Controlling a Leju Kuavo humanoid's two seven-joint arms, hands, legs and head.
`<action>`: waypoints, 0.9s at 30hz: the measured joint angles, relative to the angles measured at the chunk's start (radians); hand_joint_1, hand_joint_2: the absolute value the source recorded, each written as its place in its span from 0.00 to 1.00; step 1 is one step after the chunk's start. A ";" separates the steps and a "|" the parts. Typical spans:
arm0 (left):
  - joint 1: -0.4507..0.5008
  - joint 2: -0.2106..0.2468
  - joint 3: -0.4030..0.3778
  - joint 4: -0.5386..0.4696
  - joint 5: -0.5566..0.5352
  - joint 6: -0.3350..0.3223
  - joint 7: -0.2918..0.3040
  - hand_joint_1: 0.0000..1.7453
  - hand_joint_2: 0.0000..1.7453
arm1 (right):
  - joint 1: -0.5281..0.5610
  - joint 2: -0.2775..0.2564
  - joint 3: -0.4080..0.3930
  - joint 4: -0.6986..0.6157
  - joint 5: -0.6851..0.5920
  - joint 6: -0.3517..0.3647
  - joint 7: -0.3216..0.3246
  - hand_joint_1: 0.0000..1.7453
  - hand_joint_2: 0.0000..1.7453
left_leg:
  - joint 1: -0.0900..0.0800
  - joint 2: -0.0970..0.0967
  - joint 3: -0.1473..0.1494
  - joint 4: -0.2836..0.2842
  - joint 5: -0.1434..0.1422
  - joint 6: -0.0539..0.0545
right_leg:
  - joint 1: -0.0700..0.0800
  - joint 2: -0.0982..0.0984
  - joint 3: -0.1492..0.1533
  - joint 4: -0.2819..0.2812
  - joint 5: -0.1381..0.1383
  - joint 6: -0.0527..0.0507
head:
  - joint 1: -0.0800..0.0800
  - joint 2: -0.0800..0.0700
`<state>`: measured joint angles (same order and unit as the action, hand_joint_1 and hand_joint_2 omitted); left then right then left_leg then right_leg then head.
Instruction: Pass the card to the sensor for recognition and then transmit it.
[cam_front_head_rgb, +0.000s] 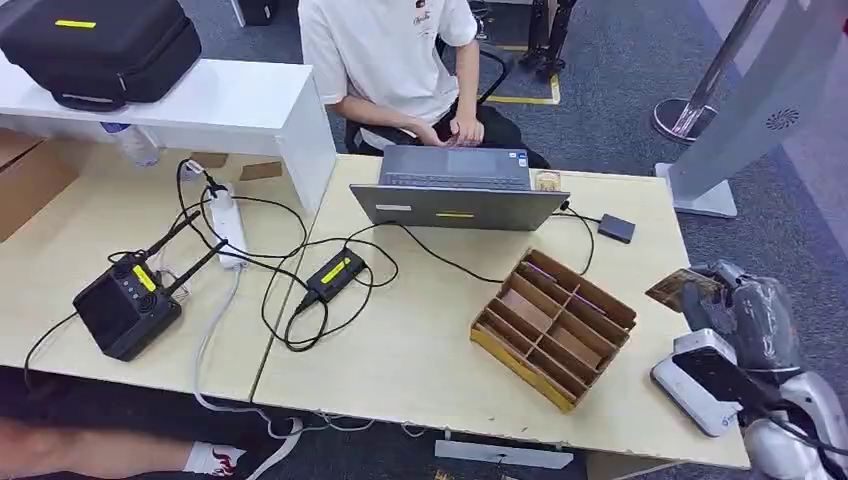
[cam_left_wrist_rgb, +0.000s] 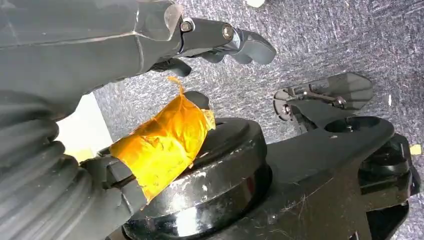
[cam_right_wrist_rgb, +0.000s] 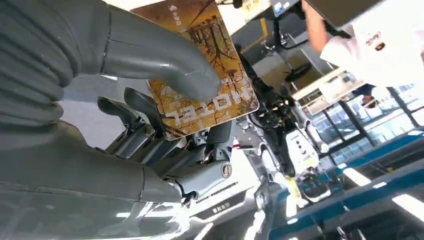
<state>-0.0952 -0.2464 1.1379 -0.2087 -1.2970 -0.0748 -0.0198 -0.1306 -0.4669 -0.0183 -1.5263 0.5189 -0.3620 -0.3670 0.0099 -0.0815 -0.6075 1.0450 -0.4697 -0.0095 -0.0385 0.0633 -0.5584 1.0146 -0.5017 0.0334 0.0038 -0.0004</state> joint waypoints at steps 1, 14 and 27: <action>0.000 0.000 0.000 0.000 -0.002 0.000 0.000 0.00 1.00 | -0.017 -0.004 0.003 -0.001 -0.002 0.001 0.001 1.00 1.00 | 0.000 0.000 0.000 0.000 0.000 0.000 | 0.000 0.000 0.000 0.000 0.000 0.000 | 0.000 0.000; -0.012 0.003 -0.021 0.000 -0.079 -0.022 0.016 0.00 1.00 | -0.469 -0.008 0.219 0.147 0.173 0.002 0.166 1.00 1.00 | 0.000 0.001 0.000 0.000 0.003 -0.001 | 0.000 0.002 0.000 0.002 0.002 0.000 | 0.000 0.000; -0.015 0.006 -0.077 0.000 -0.123 -0.042 0.013 0.00 1.00 | -0.863 0.172 0.540 0.547 0.403 -0.081 0.286 1.00 1.00 | 0.001 -0.004 -0.001 0.000 0.005 -0.002 | 0.000 -0.002 -0.001 0.002 0.002 0.000 | 0.000 0.000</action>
<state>-0.1097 -0.2407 1.0605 -0.2087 -1.4199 -0.1171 -0.0069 -0.9932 -0.2953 0.5214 -0.9789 0.9216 -0.4429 -0.0809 0.0111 -0.0854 -0.6089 1.0449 -0.4649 -0.0117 -0.0382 0.0613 -0.5594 1.0166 -0.4996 0.0333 0.0038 -0.0004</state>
